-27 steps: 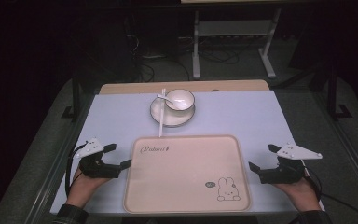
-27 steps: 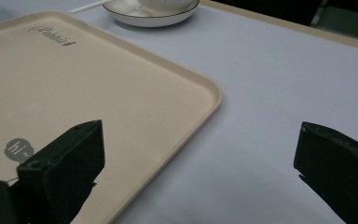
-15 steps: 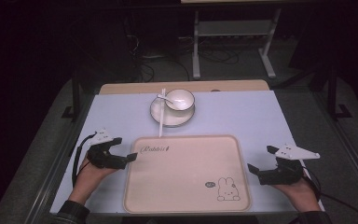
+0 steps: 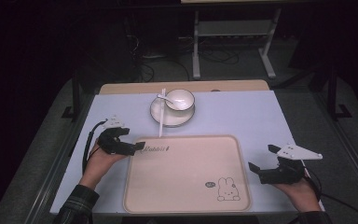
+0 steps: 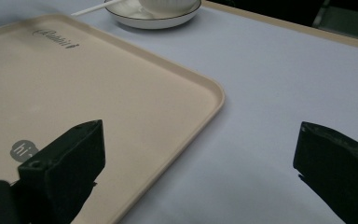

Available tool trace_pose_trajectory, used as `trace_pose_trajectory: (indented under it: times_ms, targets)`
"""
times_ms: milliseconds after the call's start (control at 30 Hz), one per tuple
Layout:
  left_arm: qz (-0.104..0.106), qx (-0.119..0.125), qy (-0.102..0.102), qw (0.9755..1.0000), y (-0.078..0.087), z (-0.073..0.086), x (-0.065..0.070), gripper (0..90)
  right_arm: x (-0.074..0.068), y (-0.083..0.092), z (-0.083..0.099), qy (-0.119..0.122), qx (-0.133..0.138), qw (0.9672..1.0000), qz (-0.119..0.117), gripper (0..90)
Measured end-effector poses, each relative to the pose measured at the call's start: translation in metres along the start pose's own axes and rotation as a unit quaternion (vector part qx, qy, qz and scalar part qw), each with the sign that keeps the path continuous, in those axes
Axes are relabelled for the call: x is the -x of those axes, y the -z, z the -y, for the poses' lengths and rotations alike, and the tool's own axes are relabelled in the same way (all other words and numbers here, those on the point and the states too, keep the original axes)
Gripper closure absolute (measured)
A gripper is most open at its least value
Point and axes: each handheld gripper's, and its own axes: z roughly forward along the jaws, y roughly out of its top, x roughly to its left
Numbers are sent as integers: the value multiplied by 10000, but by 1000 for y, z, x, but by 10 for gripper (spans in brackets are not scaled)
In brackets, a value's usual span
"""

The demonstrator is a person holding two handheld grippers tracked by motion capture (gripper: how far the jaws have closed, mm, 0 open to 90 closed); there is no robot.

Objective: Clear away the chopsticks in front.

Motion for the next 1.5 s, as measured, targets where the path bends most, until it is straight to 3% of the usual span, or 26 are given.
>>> trace_pose_trajectory:
  times_ms: [267,533,733,800,967,1133,1167,1300,1400,1500]
  targets:
    - [-27,-53,10,10000,-17,-22,-2,104,1,0,-2,6,71,10000,17,13]
    - [-124,-187,172,9996,-40,-51,-13,150,2,1,-1,7,86,10000,31,13]
    - [-187,-397,198,9988,-64,-70,-16,242,2,2,-1,-13,107,9999,30,13]
    - [-207,-497,215,9983,-72,-75,-17,313,3,2,-1,-16,113,9999,32,13]
    - [-345,-731,206,9965,-92,-82,-17,398,3,3,-1,-22,126,9999,36,13]
    - [-420,-913,328,9944,-109,-83,-20,487,3,4,-1,-23,148,9999,29,13]
    - [-509,-1055,296,9927,-115,-84,-21,501,3,4,-1,-22,161,9999,31,13]
    - [-513,-1087,324,9922,-121,-86,-22,562,4,4,-1,-32,175,9998,33,13]
    - [-608,-1248,359,9897,-127,-87,-22,602,4,4,-1,-29,191,9998,20,13]
    - [-632,-1218,413,9897,-130,-88,-22,629,4,4,-1,-11,191,9998,21,13]
